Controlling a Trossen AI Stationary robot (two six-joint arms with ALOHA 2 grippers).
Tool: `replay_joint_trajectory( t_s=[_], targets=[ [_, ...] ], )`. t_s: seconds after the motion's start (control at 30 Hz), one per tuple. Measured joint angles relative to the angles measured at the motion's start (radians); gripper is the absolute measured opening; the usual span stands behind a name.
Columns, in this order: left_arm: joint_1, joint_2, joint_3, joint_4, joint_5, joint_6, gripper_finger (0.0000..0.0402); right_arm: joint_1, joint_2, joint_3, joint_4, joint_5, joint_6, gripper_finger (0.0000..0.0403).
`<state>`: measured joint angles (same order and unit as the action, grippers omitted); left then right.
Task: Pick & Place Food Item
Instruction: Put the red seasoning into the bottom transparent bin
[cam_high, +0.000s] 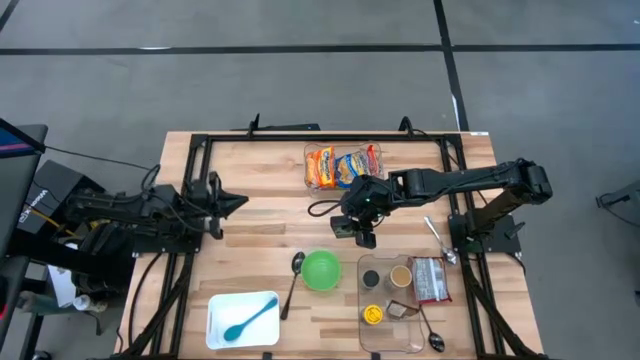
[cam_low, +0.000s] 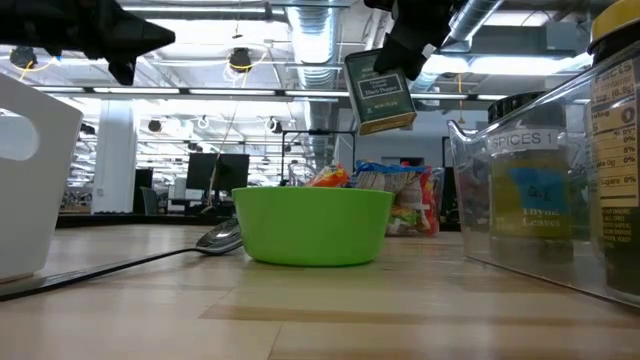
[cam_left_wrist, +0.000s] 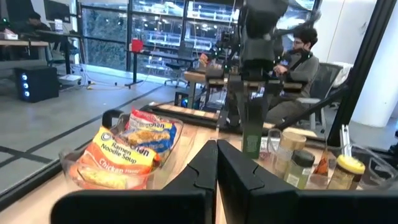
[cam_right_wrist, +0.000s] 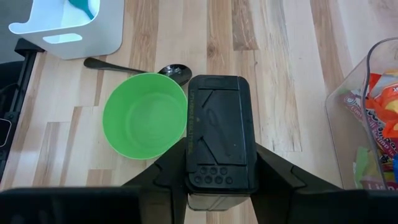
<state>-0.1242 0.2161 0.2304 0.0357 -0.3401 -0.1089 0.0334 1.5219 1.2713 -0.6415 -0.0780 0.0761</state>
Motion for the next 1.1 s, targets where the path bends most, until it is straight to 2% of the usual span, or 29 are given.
replay_joint_trajectory(
  t_s=[0.57,1.1],
  targets=[
    [0.0,0.008,-0.012,0.004,0.0,0.0,0.0002,0.0,0.0,0.0,0.015,0.0,-0.002,0.0124],
    [0.0,0.008,-0.012,0.003,0.001,-0.001,0.0003,0.071,0.0,0.001,0.154,-0.004,-0.061,0.0124]
  ],
)
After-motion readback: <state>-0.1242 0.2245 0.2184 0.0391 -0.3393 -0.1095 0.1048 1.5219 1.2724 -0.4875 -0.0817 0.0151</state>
